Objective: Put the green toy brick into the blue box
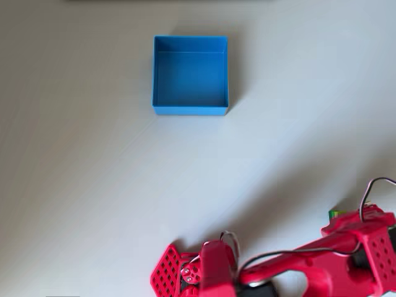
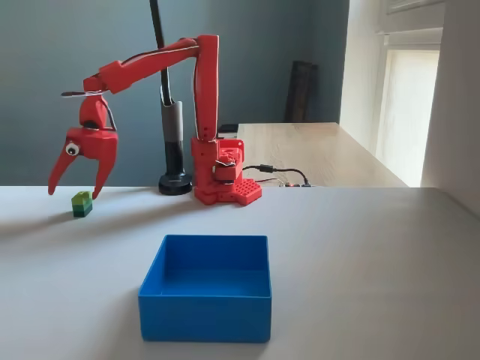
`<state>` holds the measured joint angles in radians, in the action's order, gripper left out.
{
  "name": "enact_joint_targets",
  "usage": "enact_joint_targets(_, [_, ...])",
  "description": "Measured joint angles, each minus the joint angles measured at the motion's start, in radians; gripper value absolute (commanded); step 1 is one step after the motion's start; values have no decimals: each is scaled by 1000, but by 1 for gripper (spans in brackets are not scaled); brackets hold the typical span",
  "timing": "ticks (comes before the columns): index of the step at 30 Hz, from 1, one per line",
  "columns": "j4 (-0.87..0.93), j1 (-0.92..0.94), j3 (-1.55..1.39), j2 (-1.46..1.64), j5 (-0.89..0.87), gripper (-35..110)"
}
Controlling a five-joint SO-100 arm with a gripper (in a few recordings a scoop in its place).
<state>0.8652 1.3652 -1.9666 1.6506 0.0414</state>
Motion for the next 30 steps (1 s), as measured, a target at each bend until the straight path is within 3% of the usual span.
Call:
enact_joint_targets(5, [-127, -2, -80, -40, 21, 29])
enact_joint_targets(11, [-215, -5, -150, -34, 31, 4])
enact_joint_targets(16, [-221, -17, -160, -34, 15, 0])
enact_joint_targets(24, [-201, -25, -137, -34, 6, 0])
enact_joint_targets(30, [-9, -130, -35, -40, -15, 0])
